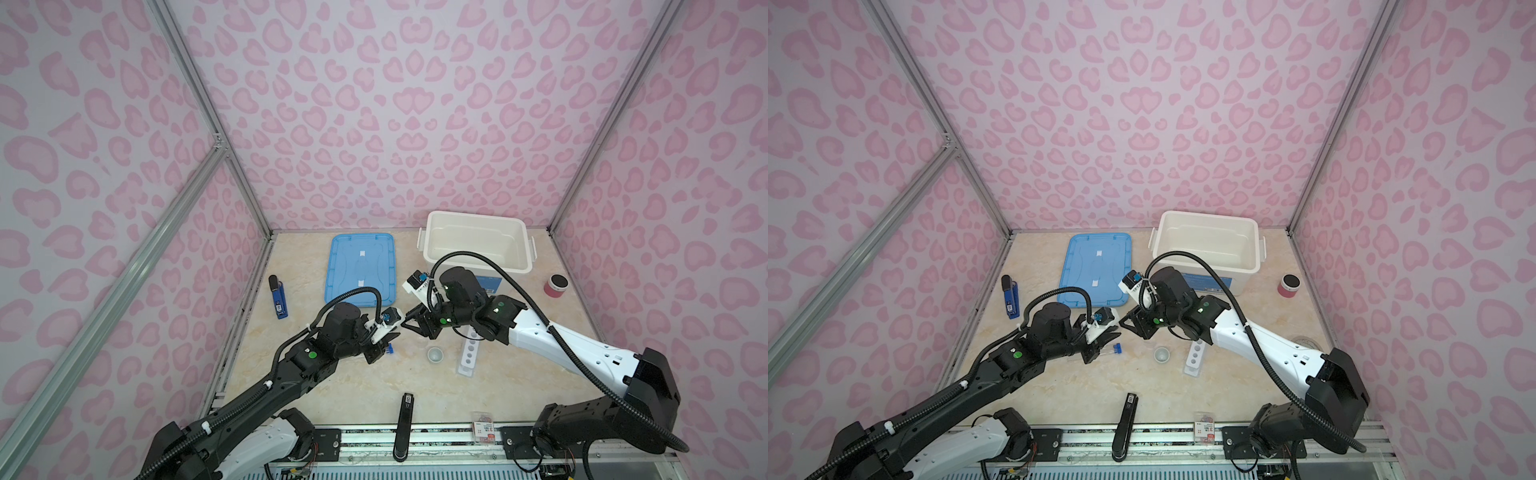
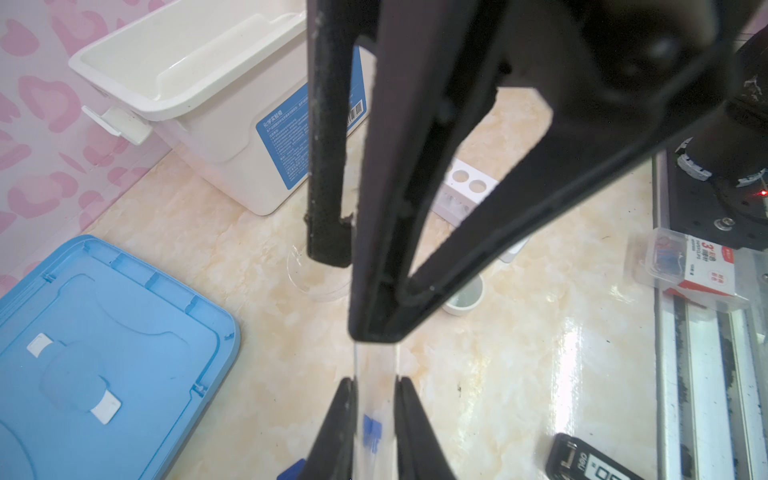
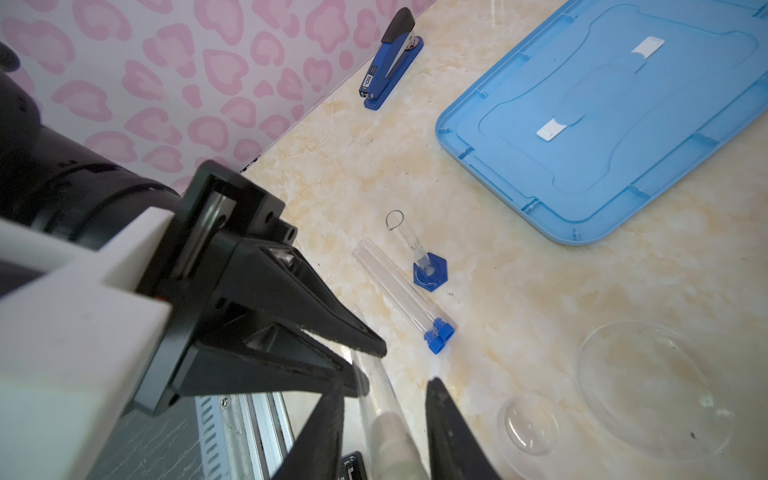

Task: Organize the chemistry lab equipment
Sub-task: 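Reach the right gripper to the tube held by the left gripper and grasp it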

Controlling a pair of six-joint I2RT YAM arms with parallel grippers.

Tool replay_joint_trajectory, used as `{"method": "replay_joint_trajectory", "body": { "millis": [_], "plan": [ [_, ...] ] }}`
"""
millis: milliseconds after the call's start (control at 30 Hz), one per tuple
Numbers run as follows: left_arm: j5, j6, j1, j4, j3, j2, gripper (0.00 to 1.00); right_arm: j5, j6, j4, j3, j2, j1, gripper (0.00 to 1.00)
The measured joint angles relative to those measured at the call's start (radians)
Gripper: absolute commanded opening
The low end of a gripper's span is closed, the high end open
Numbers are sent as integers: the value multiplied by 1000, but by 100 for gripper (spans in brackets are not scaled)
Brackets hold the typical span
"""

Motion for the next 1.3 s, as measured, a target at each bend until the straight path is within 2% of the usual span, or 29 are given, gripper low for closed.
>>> {"method": "replay_joint_trajectory", "body": {
  "millis": [500,633,833,933,1000,1100,1300],
  "plan": [
    [-1,0,0,5,-6,-13,9,1,7,0,-12,-7,0,26],
    [-2,1,0,6,-6,-13,9,0,10,0,-13,-11,0,19],
    [-5,3,0,5,-6,-11,10,-14,17,8,-13,-11,1,14],
    [-6,3,0,6,-6,-8,17,-14,17,8,-13,-10,1,12],
    [-8,3,0,6,-6,-7,30,-14,17,8,-13,-9,1,12],
    [-8,-1,0,9,-6,-7,42,-7,16,5,-13,-6,0,12],
    [-9,-1,0,19,-9,-8,51,9,15,-14,-4,0,-1,11]
  ]
}}
